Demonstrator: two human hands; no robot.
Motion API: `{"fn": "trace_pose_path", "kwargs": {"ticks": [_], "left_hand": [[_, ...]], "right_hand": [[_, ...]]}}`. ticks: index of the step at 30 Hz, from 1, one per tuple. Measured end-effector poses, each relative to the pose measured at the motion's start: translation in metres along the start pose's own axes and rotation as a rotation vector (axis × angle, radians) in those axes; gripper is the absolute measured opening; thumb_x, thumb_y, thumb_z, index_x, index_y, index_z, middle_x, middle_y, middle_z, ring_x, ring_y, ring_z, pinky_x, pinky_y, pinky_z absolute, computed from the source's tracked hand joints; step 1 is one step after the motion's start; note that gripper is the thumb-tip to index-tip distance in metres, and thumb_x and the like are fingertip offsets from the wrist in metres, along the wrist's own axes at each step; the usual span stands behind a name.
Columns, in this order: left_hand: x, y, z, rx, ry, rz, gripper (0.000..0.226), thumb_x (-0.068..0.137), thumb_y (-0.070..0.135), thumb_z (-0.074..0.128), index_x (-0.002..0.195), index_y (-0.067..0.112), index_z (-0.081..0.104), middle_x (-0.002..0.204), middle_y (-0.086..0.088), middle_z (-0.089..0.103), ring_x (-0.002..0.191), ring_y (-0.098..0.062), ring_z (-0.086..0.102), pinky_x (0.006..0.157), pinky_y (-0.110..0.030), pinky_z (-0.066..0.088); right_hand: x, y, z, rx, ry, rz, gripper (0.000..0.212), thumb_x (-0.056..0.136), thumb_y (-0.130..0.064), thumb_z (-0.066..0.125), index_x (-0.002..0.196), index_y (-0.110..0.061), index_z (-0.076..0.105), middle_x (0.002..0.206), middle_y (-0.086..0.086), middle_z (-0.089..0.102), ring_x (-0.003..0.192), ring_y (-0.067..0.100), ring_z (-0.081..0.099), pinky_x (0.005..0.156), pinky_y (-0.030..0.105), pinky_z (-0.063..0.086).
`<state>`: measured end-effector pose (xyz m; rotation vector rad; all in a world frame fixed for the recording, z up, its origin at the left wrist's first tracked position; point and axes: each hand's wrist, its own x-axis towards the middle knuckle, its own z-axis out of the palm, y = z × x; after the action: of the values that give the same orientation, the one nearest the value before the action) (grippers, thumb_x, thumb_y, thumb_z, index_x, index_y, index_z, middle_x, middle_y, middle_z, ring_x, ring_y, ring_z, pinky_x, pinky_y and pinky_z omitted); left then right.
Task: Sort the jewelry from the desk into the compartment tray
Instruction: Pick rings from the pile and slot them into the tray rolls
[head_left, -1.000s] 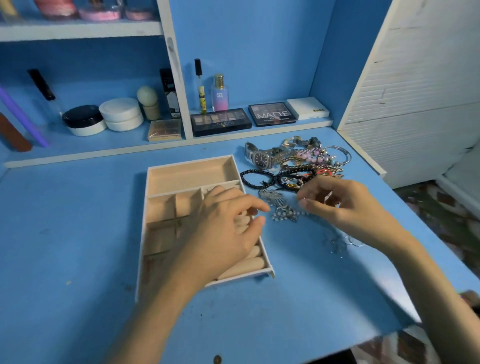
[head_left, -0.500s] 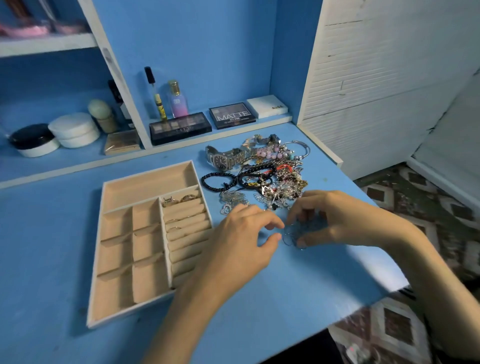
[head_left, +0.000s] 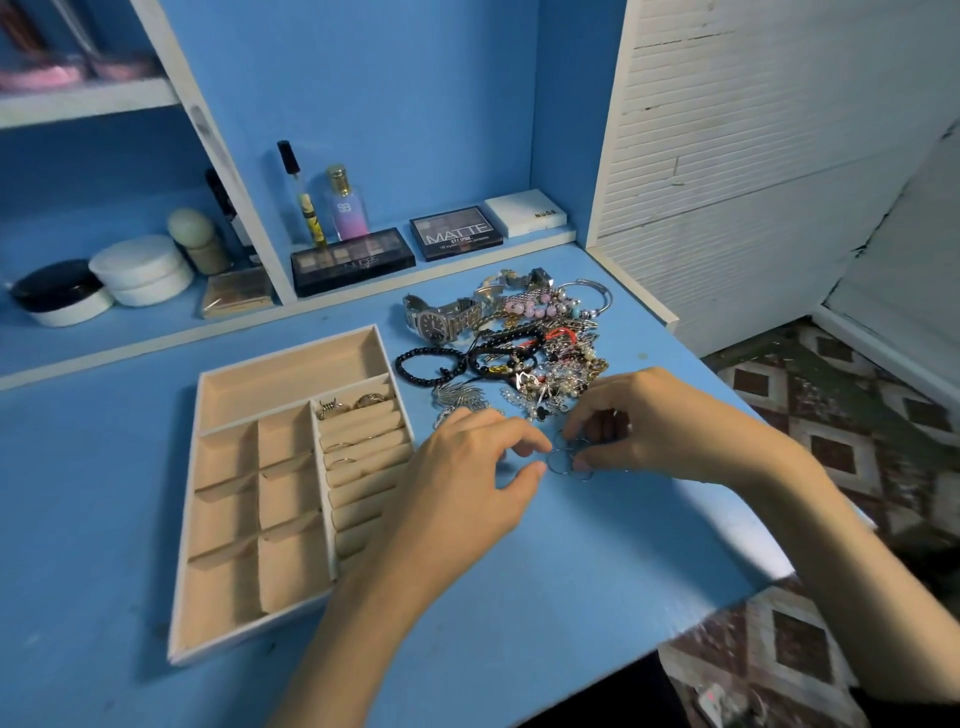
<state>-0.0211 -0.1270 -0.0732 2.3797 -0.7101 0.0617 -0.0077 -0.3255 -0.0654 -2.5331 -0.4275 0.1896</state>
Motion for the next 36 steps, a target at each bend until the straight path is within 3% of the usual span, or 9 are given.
{"fn": "trace_pose_path", "kwargs": {"ticks": [8,12,15,21,25,28,30,32,36], "left_hand": [[0.006,0.002,0.005,-0.013,0.013,-0.008,0.009,0.083,0.024,0.063,0.09,0.029,0.066,0.086,0.014,0.062,0.083,-0.006,0.049,0.074,-0.009,0.033],[0.01,0.002,0.006,0.004,0.022,-0.02,0.012,0.082,0.023,0.064,0.093,0.027,0.068,0.088,0.014,0.062,0.088,-0.009,0.051,0.078,-0.019,0.037],[0.012,0.0,0.007,0.038,-0.023,-0.035,0.017,0.083,0.031,0.063,0.099,0.028,0.066,0.088,0.017,0.056,0.092,-0.008,0.049,0.081,-0.019,0.036],[0.017,0.0,0.01,0.106,-0.118,-0.051,0.029,0.083,0.041,0.06,0.108,0.027,0.063,0.09,0.015,0.047,0.092,-0.006,0.04,0.08,-0.019,0.031],[0.021,0.0,0.012,0.14,-0.141,-0.058,0.032,0.081,0.048,0.06,0.107,0.03,0.063,0.091,0.014,0.046,0.089,-0.006,0.037,0.076,-0.021,0.032],[0.023,0.002,0.013,0.148,-0.16,-0.05,0.029,0.081,0.047,0.061,0.105,0.03,0.063,0.09,0.014,0.046,0.088,-0.006,0.039,0.074,-0.021,0.032],[0.024,0.002,0.012,0.132,-0.166,-0.055,0.026,0.081,0.044,0.062,0.102,0.03,0.063,0.091,0.013,0.049,0.083,-0.006,0.04,0.074,-0.021,0.033],[0.026,0.002,0.011,0.109,-0.182,-0.07,0.022,0.08,0.041,0.065,0.099,0.029,0.064,0.09,0.012,0.052,0.077,-0.005,0.04,0.072,-0.021,0.035],[0.031,0.006,0.009,0.075,-0.231,-0.105,0.02,0.08,0.035,0.067,0.096,0.024,0.062,0.085,0.013,0.052,0.069,-0.002,0.042,0.068,-0.022,0.036]], "right_hand": [[0.0,-0.005,0.003,-0.104,0.033,-0.044,0.016,0.078,-0.022,0.069,0.094,-0.021,0.071,0.079,-0.008,0.064,0.072,0.01,0.058,0.07,0.031,0.05],[-0.001,-0.006,0.006,-0.123,0.096,-0.122,0.009,0.079,-0.019,0.066,0.085,-0.016,0.072,0.067,-0.017,0.051,0.065,0.005,0.05,0.064,0.022,0.045],[0.001,-0.004,0.008,-0.107,0.161,-0.159,0.008,0.079,-0.011,0.066,0.073,-0.009,0.071,0.066,-0.003,0.062,0.062,0.013,0.053,0.06,0.025,0.043],[0.002,0.001,0.013,0.101,0.278,-0.075,0.009,0.081,-0.011,0.067,0.074,-0.009,0.072,0.07,0.004,0.069,0.066,0.014,0.058,0.061,0.026,0.044],[0.002,0.001,0.018,0.207,0.364,0.012,0.01,0.083,-0.015,0.067,0.077,-0.012,0.074,0.069,0.003,0.071,0.065,0.012,0.06,0.057,0.02,0.045],[0.004,-0.001,0.021,0.333,0.451,0.075,0.013,0.084,-0.021,0.066,0.076,-0.015,0.074,0.065,0.006,0.069,0.053,0.011,0.054,0.053,0.024,0.042],[0.005,-0.002,0.021,0.478,0.494,0.122,0.014,0.085,-0.025,0.066,0.076,-0.017,0.073,0.065,0.008,0.067,0.056,0.017,0.052,0.055,0.029,0.042],[0.006,-0.005,0.021,0.606,0.507,0.152,0.014,0.085,-0.026,0.065,0.077,-0.017,0.073,0.062,0.005,0.064,0.055,0.012,0.049,0.056,0.026,0.04],[0.008,-0.009,0.022,0.712,0.503,0.172,0.015,0.084,-0.026,0.066,0.079,-0.015,0.074,0.06,0.002,0.06,0.059,0.011,0.052,0.061,0.03,0.041]]}}
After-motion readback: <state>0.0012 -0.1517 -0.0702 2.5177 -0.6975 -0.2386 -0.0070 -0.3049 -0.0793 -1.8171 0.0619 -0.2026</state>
